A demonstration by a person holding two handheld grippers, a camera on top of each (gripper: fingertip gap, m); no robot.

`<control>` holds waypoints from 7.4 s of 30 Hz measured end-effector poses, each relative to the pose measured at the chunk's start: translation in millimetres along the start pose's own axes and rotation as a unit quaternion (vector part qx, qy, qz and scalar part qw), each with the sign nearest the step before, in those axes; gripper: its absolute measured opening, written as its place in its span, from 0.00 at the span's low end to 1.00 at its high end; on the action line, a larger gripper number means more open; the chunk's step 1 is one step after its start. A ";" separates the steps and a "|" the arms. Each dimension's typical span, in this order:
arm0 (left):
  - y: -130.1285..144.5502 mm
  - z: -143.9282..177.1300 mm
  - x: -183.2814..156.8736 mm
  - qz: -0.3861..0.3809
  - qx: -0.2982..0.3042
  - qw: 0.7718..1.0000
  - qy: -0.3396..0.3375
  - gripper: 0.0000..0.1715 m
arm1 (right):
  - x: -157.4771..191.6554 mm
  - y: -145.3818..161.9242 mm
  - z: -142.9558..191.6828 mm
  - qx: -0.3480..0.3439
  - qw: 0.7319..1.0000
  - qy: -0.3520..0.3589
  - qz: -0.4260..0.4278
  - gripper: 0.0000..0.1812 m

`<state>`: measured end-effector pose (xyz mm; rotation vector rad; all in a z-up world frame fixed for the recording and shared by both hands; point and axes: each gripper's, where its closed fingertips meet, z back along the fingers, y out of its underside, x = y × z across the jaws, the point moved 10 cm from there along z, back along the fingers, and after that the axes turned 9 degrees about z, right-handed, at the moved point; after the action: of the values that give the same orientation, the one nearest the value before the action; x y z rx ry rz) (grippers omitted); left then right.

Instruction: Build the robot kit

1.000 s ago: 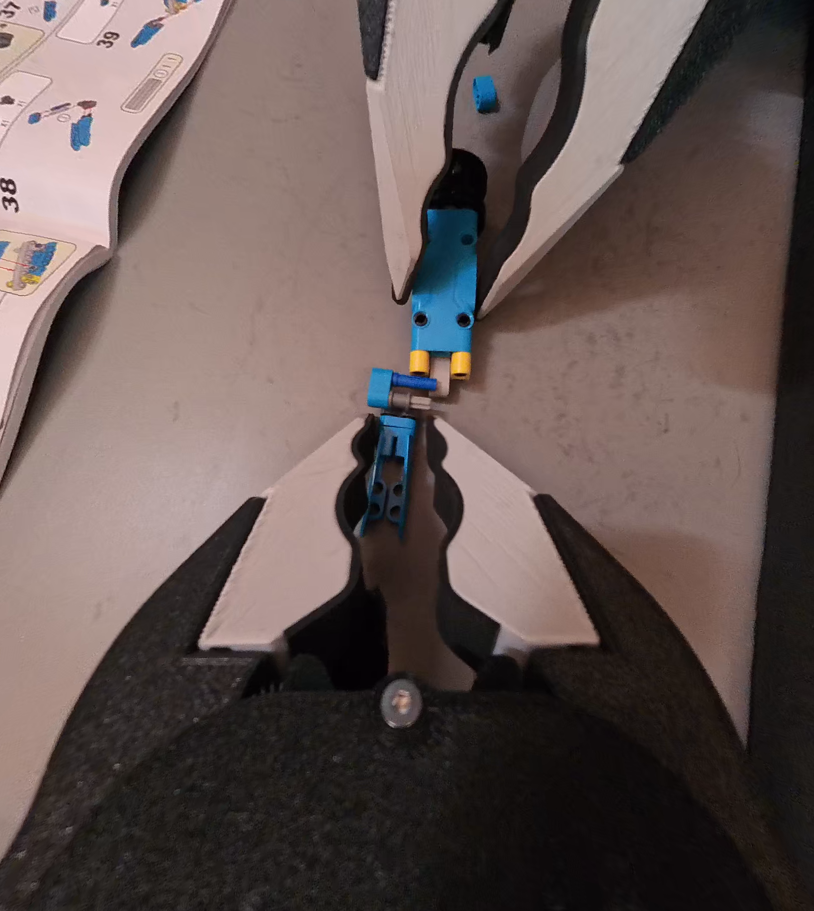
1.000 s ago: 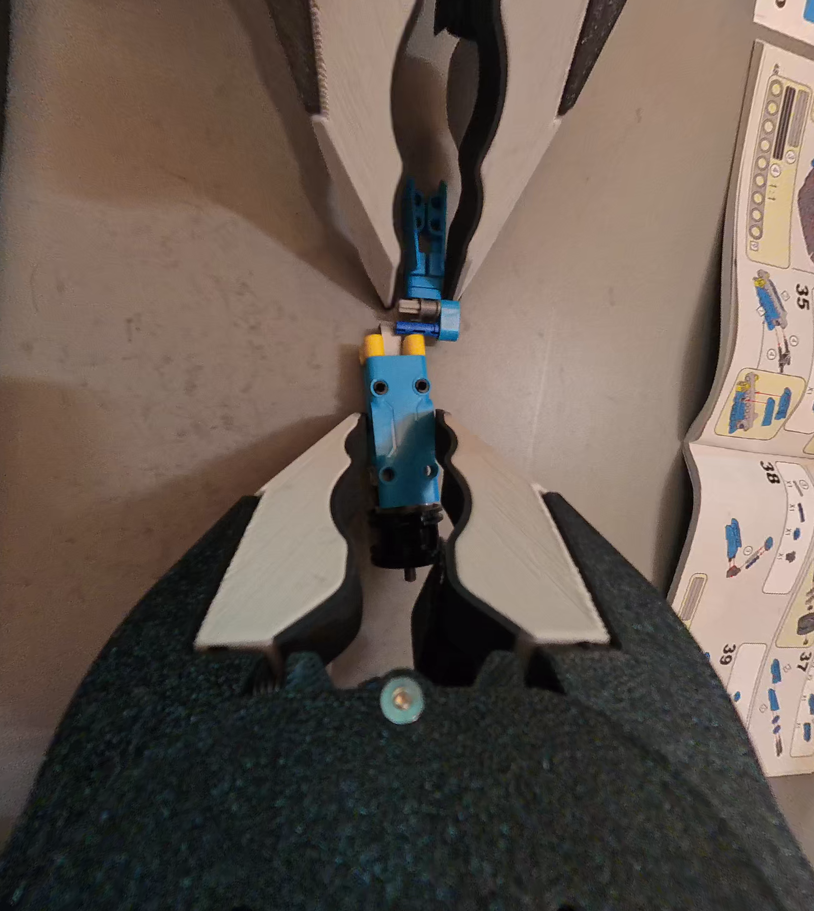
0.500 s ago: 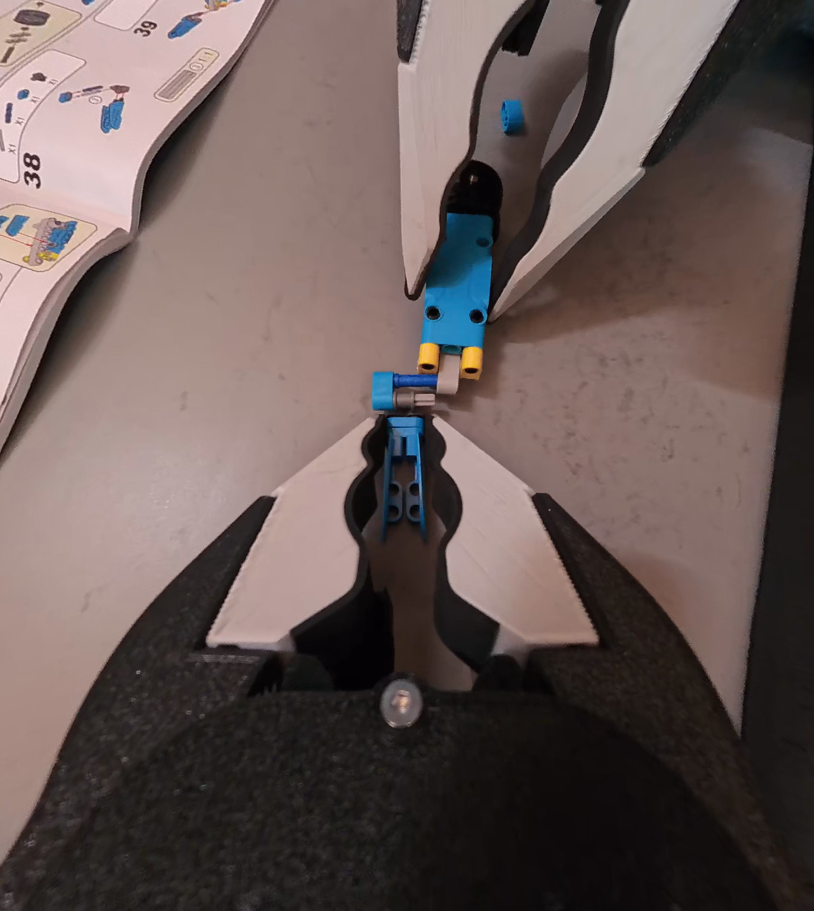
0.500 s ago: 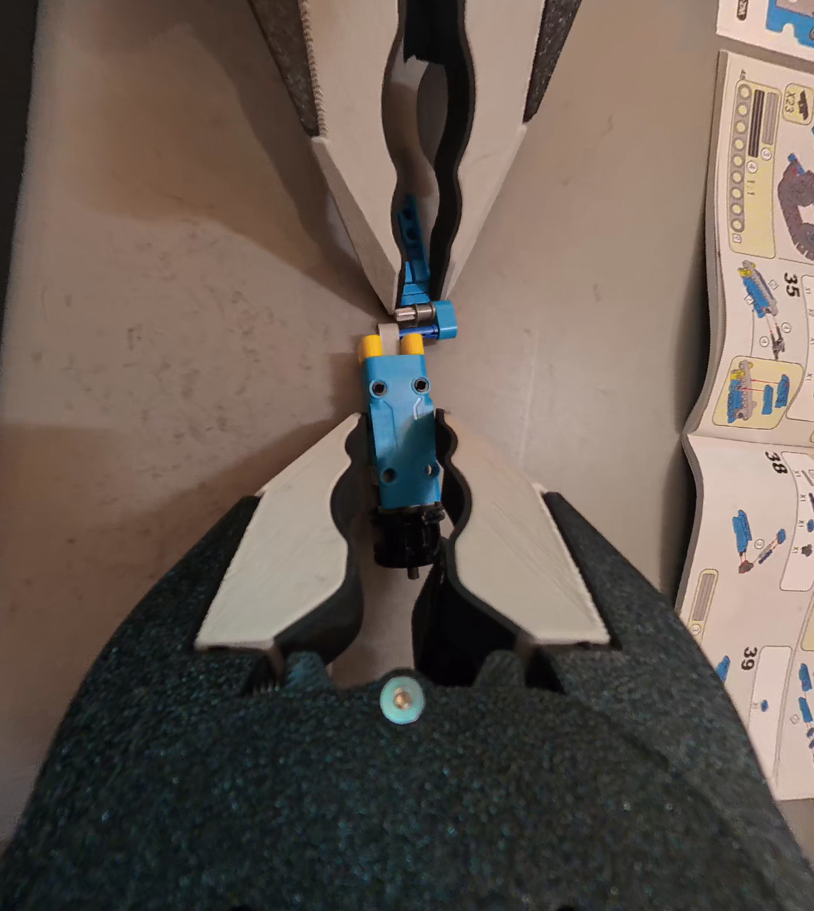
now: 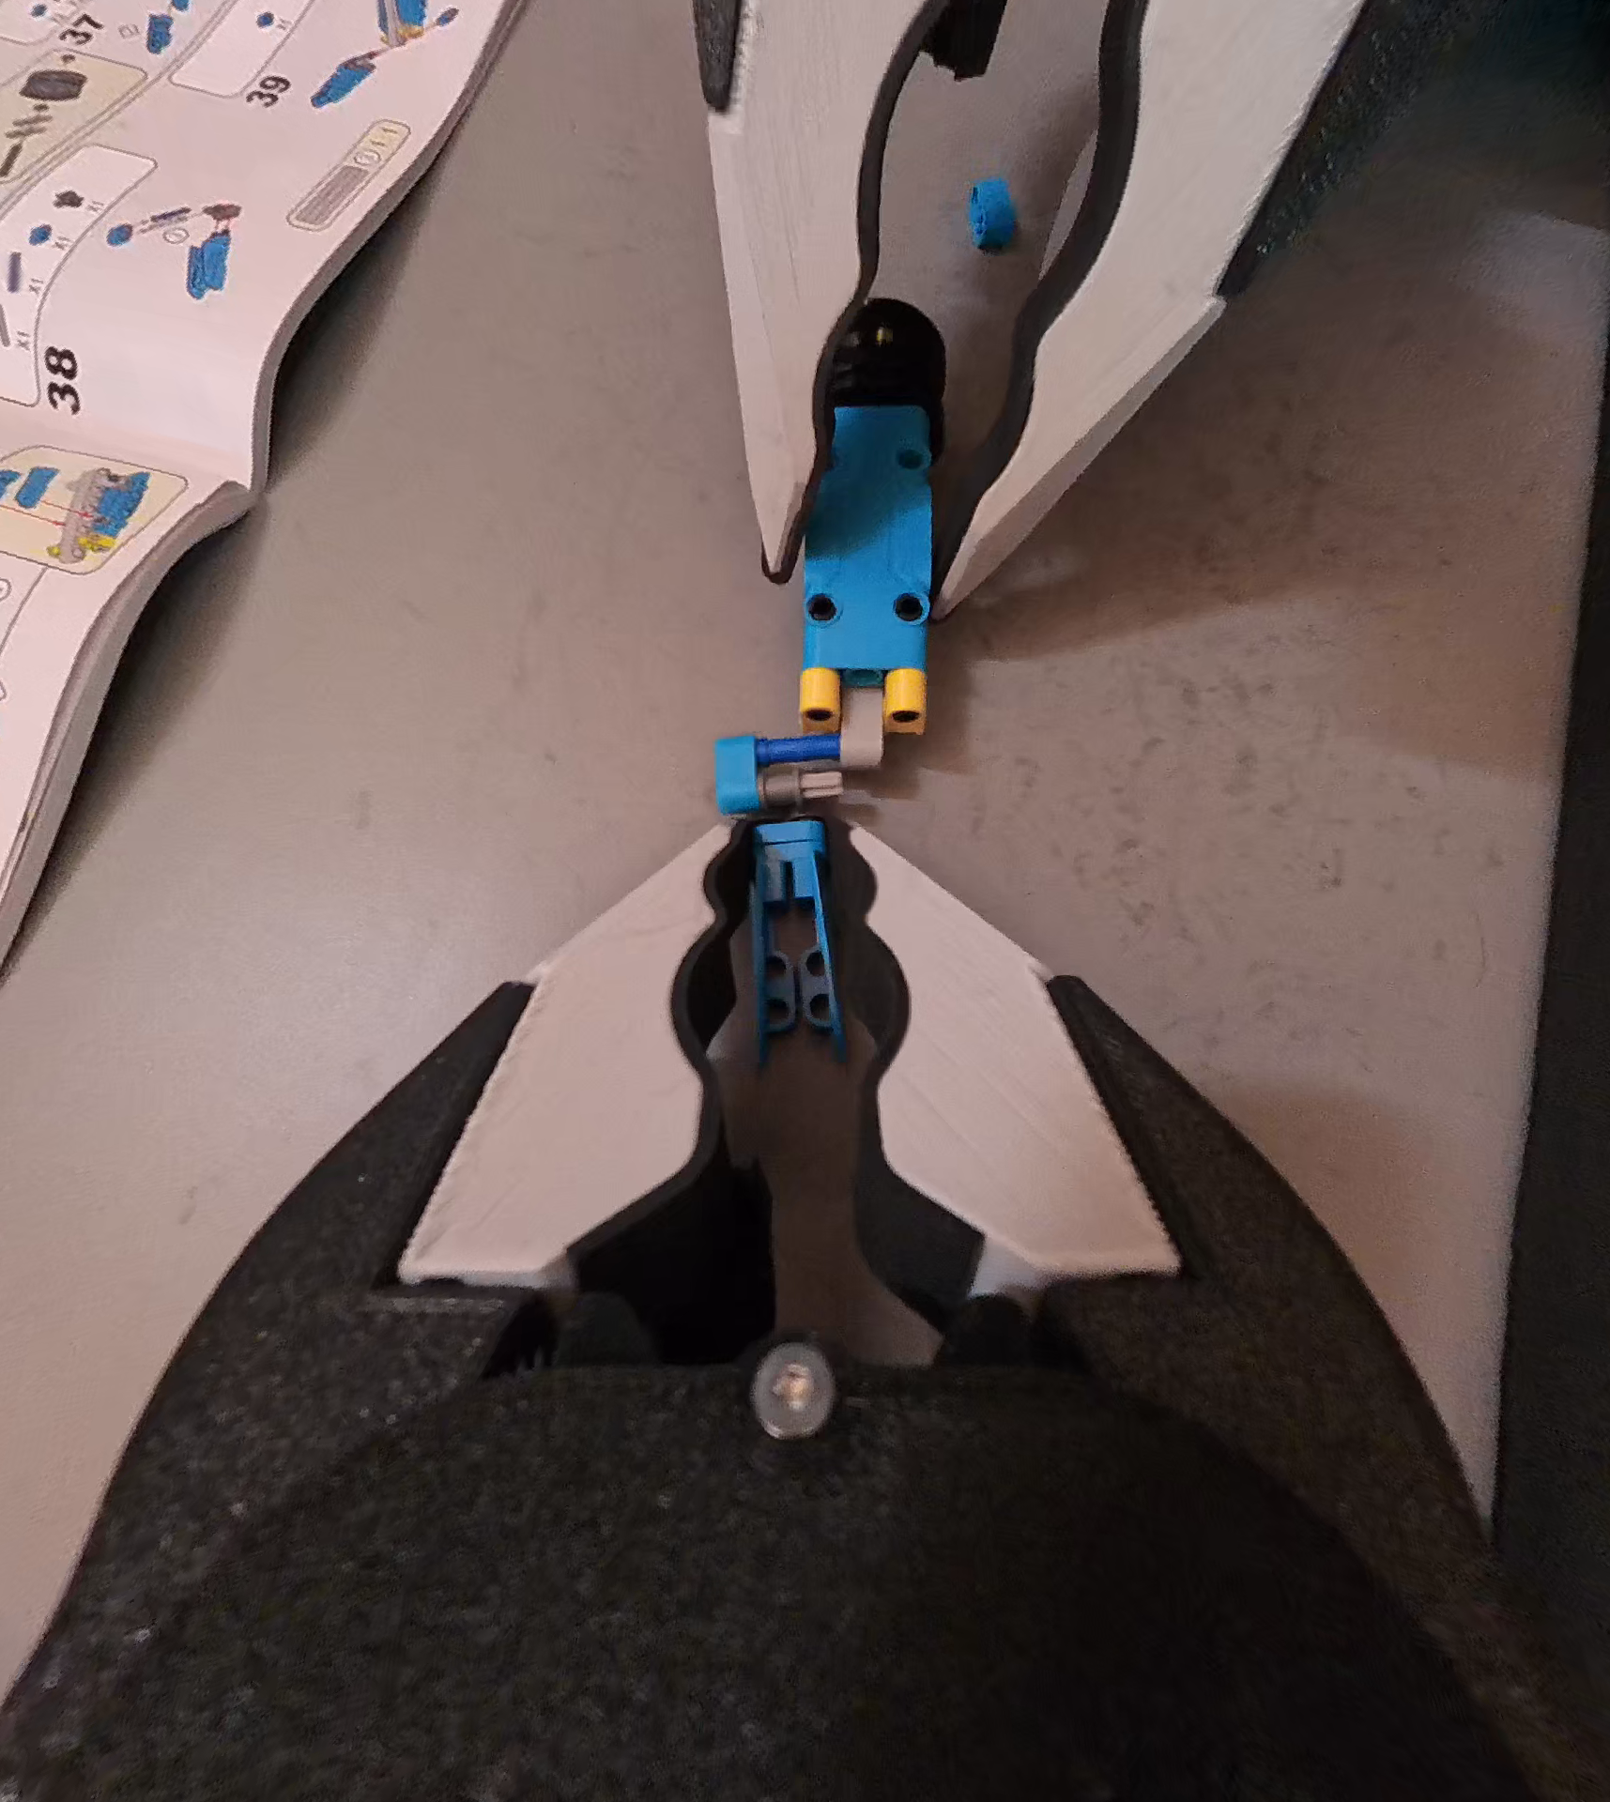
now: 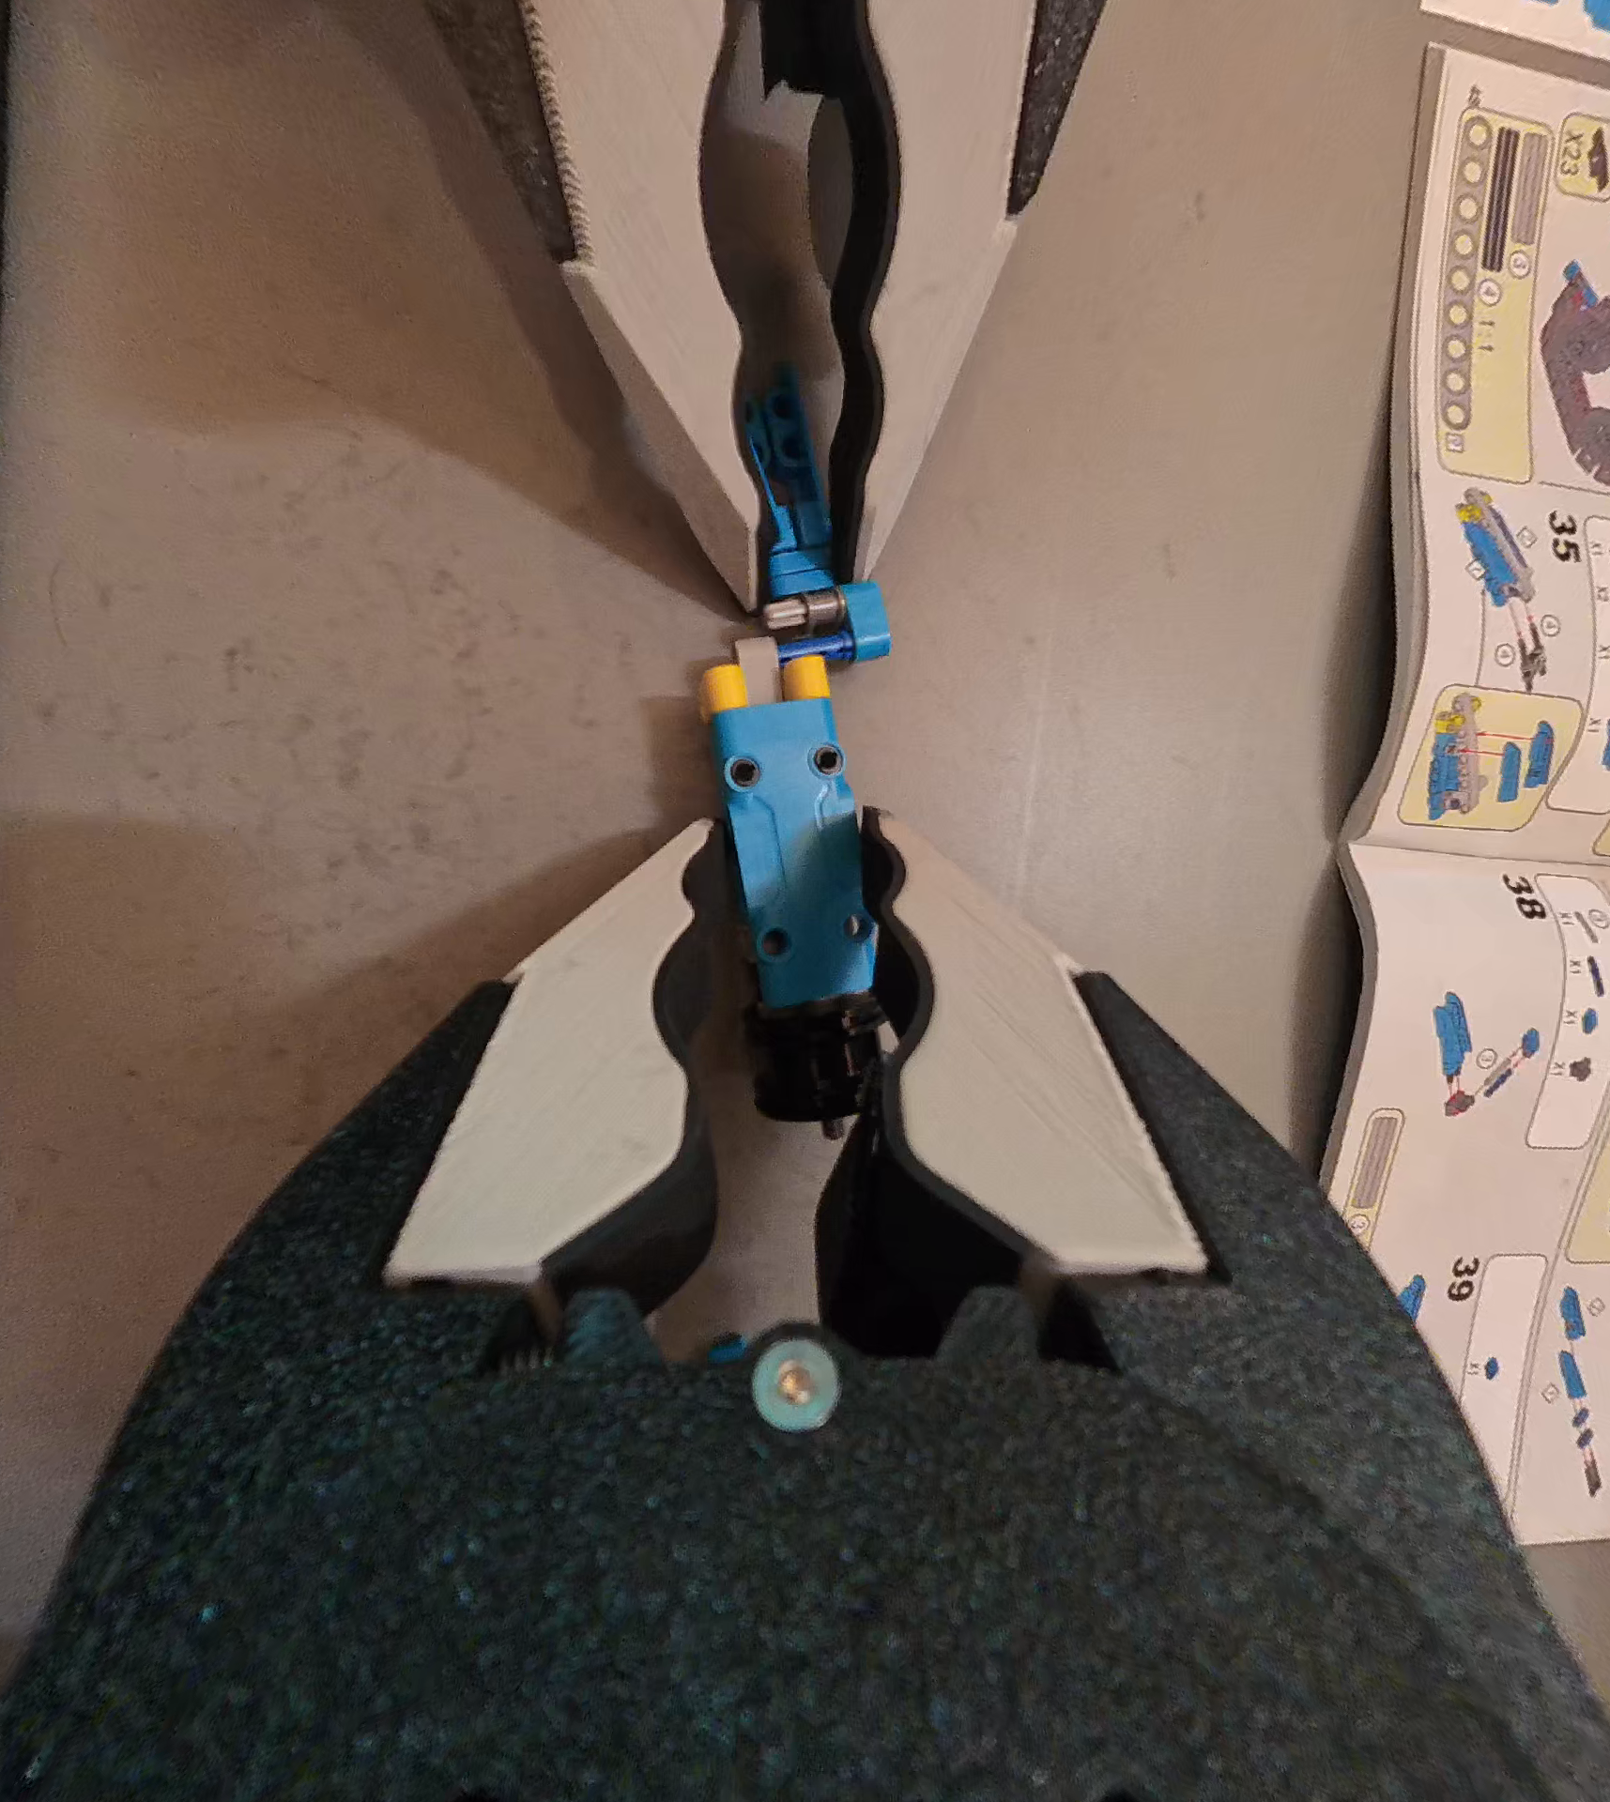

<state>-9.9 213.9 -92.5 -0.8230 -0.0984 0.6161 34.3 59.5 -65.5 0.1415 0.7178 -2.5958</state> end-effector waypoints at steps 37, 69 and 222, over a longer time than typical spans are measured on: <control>-7.0 -7.6 -2.3 -0.004 -0.004 1.000 -0.018 0.27 | -4.2 5.8 -4.0 -0.047 0.999 -0.004 0.025 0.14; -10.5 -10.6 3.3 -0.014 -0.002 1.000 -0.002 0.19 | -3.5 4.8 -3.9 -0.037 0.995 0.031 0.090 0.14; 1.6 -2.5 -12.7 -0.042 -0.002 0.999 0.029 0.17 | -12.4 9.8 -19.9 -0.098 0.987 -0.101 -0.073 0.18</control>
<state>-20.4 206.0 -93.5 -0.8354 -0.0813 0.5118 49.4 67.0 -84.5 -0.2394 0.9308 -2.6069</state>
